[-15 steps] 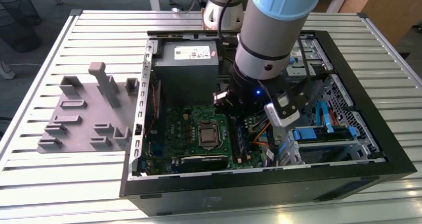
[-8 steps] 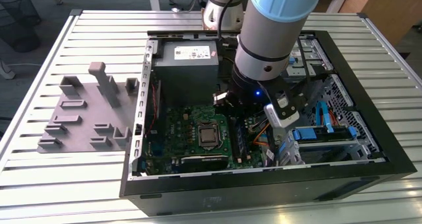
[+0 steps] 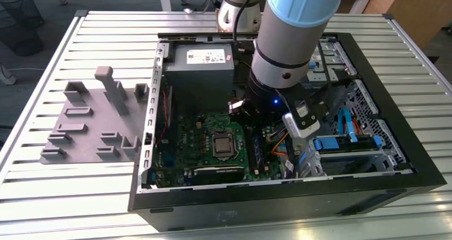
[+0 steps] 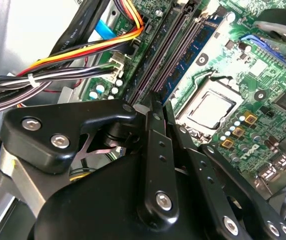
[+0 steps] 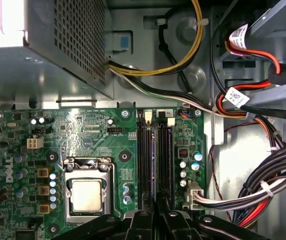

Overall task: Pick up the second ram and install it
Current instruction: 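Insert the second ram into the second slot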

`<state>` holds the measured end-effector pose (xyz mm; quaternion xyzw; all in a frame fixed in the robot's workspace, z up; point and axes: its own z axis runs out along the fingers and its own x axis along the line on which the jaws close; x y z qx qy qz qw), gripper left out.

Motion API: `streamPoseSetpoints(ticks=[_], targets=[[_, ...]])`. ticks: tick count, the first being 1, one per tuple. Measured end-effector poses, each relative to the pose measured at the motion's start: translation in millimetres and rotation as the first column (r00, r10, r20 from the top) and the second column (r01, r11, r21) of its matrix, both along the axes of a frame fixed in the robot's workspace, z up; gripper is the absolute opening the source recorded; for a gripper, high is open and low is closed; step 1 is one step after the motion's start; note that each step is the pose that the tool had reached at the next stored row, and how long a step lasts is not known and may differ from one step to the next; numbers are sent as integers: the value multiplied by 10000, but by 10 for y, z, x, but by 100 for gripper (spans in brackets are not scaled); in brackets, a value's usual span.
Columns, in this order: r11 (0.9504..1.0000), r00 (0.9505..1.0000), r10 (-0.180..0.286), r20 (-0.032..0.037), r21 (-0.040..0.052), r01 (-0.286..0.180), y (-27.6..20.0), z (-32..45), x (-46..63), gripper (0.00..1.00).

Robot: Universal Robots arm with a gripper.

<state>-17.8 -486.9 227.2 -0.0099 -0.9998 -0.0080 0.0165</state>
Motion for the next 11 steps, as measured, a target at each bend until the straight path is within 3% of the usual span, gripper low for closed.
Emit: streamPoseSetpoints(ticks=[11], targets=[[9999,9999,130,-18,-2,-130,0,-45,-11,14]])
